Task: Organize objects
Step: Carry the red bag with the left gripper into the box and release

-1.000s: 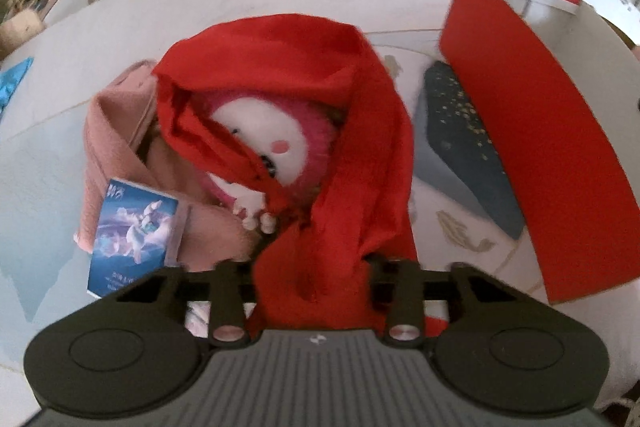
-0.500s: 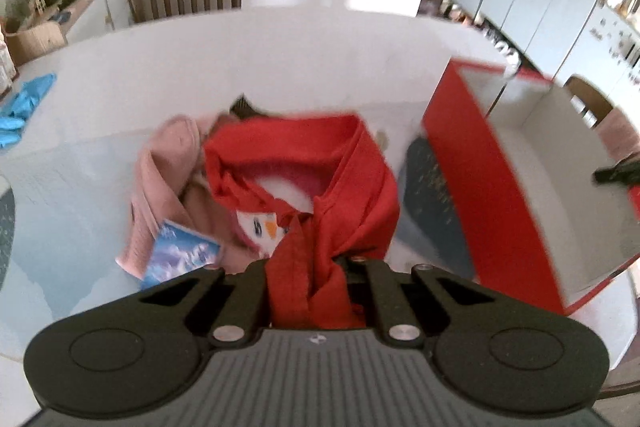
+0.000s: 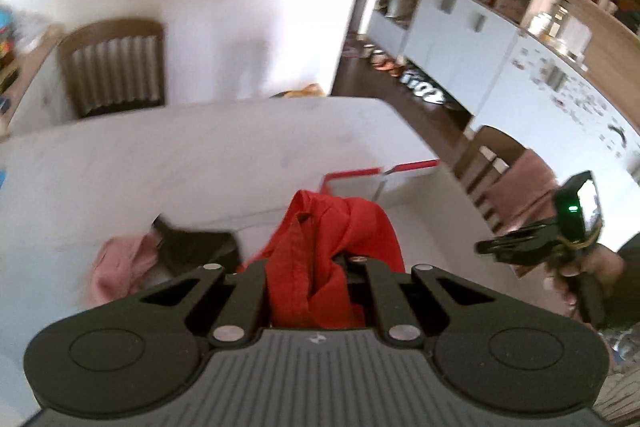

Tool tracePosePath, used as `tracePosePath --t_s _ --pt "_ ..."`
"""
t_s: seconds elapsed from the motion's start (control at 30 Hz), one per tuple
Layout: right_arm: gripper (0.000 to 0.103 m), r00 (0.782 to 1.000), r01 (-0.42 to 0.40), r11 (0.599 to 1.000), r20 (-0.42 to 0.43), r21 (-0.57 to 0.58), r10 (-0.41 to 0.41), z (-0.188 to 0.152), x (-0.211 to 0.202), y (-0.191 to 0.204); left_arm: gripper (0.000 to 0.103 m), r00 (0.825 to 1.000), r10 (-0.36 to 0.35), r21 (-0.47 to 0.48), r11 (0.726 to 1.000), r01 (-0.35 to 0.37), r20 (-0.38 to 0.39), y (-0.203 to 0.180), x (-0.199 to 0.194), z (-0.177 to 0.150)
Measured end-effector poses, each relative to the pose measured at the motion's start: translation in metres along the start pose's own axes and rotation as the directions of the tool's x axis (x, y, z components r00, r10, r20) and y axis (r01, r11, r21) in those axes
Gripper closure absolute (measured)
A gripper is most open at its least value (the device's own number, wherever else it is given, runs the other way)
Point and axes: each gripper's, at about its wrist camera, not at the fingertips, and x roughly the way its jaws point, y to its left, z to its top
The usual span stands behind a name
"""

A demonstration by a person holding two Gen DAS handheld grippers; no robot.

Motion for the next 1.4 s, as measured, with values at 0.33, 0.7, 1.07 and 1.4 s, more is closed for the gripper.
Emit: tracePosePath --t_s 0.33,0.7,1.07,1.4 --pt "0.100 1.000 0.001 1.000 0.003 -0.010 -0.001 0.001 0.001 0.003 0.096 0.985 -0.170 0.116 0.979 0.166 0.031 -0.074 0.022 0.040" --pt "0.100 1.000 0.000 1.000 0.007 -0.014 0.000 0.000 0.002 0.002 0.096 0.978 -0.205 0.197 0.958 0.208 -0.035 -0.130 0.119 0.036" --pt "0.100 1.000 0.003 1.000 0.011 -0.030 -0.002 -0.001 0.002 0.005 0.096 0.985 -0.095 0.249 0.960 0.128 -0.142 -0.138 0.197 0.004" --pt "0.100 1.000 -0.001 1.000 0.013 -0.026 0.001 -0.001 0.000 0.005 0.095 0.954 -0.037 0.248 0.962 0.115 -0.297 -0.131 0.235 -0.018"
